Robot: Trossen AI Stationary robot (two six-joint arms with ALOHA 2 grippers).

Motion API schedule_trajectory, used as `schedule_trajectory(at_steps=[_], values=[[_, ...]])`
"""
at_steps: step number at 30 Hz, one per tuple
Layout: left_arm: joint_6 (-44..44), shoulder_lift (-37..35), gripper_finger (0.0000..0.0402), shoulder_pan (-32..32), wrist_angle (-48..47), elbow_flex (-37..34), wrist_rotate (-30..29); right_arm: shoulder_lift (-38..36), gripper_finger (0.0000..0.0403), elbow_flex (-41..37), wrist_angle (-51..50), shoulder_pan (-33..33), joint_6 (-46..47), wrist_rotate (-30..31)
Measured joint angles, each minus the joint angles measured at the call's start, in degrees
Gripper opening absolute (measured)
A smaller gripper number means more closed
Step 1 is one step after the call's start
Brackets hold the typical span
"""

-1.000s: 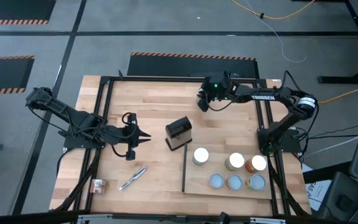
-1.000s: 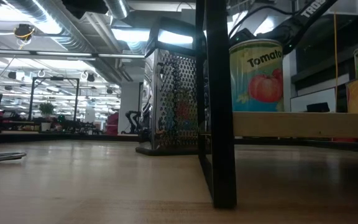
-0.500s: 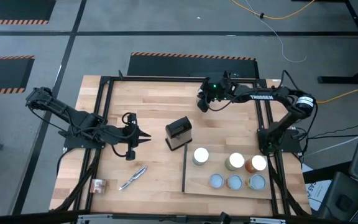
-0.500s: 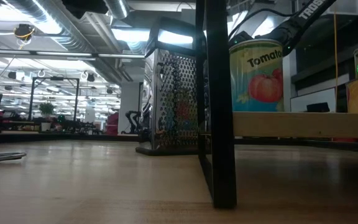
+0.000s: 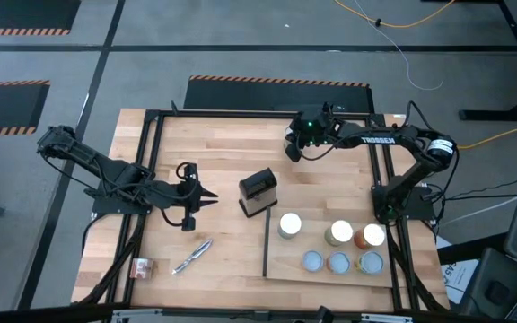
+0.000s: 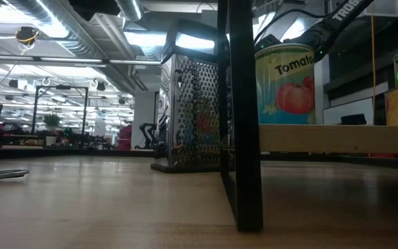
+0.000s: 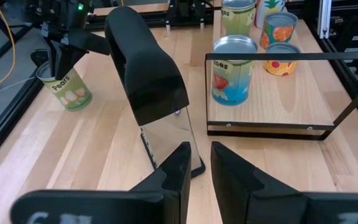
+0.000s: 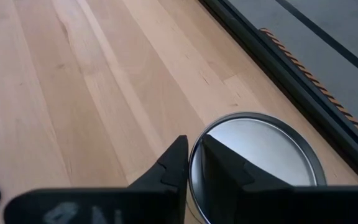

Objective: Pick and place cans onto a shelf
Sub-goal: Put the canned pears on the shelf

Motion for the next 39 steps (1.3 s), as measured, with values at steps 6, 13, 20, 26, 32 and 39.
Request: schedule_trajectory(at_steps=[6,13,20,26,32,39], values=[[0.0,0.0,0.0055,0.0,0.0,0.0,0.0,0.0,0.0051,-0.1,-0.1,0.0,-0.2,0.0],[0.2,0.0,0.0055,0.0,0.3,0.0,0.0,0.0,0.0014,-0.1,-0.1,0.0,-1.7,-0.2],[0.2,0.0,0.0055,0.0,0.3,0.0,0.0,-0.1,0.0008,-0.1,-0.1,0.0,-2.9,-0.2],[0.1,0.0,0.0055,0.0,0.3,0.0,0.0,-2.4,0.0003,-0.5,-2.3,0.0,-3.3,-0.2],[0.1,0.0,0.0055,0.0,0.5,0.0,0.0,-7.9,0.0002,-0.5,-7.1,0.1,-4.6,-1.5],[0.3,0.0,0.0055,0.0,0.6,0.0,0.0,-17.7,0.0001,-0.4,-16.2,2.4,-4.5,-8.8]])
